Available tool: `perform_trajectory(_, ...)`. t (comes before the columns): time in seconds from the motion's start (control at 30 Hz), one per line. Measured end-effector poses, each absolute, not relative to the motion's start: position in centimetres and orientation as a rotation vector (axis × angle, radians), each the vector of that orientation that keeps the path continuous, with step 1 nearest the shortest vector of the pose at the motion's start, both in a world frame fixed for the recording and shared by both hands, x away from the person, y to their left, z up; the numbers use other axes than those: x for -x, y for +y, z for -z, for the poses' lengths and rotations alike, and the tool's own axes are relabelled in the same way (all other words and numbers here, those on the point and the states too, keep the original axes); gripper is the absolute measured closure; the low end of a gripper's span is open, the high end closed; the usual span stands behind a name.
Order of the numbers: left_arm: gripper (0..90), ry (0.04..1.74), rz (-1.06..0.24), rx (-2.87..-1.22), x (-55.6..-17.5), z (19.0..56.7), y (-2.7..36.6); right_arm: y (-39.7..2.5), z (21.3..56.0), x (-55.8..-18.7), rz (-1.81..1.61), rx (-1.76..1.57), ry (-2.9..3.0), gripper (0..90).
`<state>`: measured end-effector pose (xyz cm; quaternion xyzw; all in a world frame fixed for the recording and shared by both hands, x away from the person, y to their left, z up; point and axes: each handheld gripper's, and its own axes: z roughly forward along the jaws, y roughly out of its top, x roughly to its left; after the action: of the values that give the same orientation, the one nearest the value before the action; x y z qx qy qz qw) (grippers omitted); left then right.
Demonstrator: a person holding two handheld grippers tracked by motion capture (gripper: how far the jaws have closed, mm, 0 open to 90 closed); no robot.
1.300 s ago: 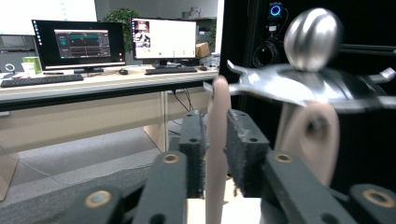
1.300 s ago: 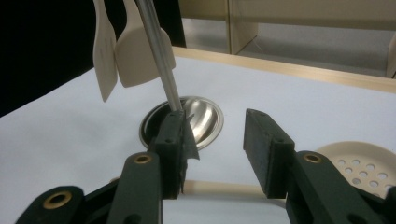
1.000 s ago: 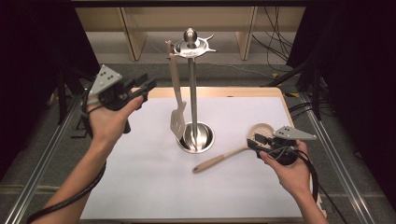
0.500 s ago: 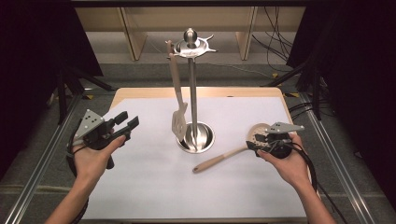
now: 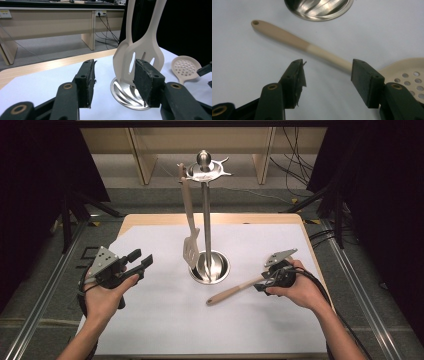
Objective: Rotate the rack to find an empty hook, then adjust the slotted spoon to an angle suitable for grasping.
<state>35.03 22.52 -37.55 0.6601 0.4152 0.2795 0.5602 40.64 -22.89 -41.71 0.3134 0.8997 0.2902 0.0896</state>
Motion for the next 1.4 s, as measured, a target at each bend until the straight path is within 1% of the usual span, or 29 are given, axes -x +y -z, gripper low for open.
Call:
perform_trajectory(0.33, 50.3, 0.968, -0.634, -1.577, -35.2, 38.2, 22.2, -22.2, 41.6, -42.3, -0.789, -0.845, 2.720, 43.4)
perform_trajectory(0.37, 50.3, 0.965, -0.635, -1.579, -35.2, 38.2, 22.2, -22.1, 41.5, -42.4, -0.735, -0.868, 2.739, 43.2)
perform_trajectory(0.47, 50.2, 0.970, -0.635, -1.577, -35.1, 38.2, 22.2, -21.7, 42.0, -43.0, -0.728, -0.806, 2.756, 42.9)
perform_trajectory(0.8, 49.8, 0.960, -0.639, -1.579, -35.1, 37.9, 22.1, -21.1, 42.7, -43.5, -0.709, -0.800, 2.782, 42.6)
perform_trajectory(0.87, 49.7, 0.952, -0.634, -1.581, -35.1, 38.0, 22.0, -21.1, 42.9, -43.9, -0.690, -0.745, 2.789, 42.6)
perform_trajectory(0.97, 49.6, 0.940, -0.622, -1.587, -35.0, 38.2, 21.8, -20.7, 43.0, -43.8, -0.668, -0.783, 2.797, 42.5)
perform_trajectory(1.23, 49.3, 0.935, -0.622, -1.587, -35.2, 38.0, 21.7, -19.8, 43.8, -44.2, -0.606, -0.723, 2.834, 42.2)
perform_trajectory(1.3, 49.2, 0.950, -0.627, -1.597, -35.1, 38.1, 21.8, -19.6, 44.1, -44.6, -0.582, -0.643, 2.843, 41.9)
perform_trajectory(1.4, 49.2, 0.954, -0.622, -1.598, -35.1, 38.2, 21.8, -19.2, 44.2, -44.5, -0.580, -0.666, 2.856, 41.6)
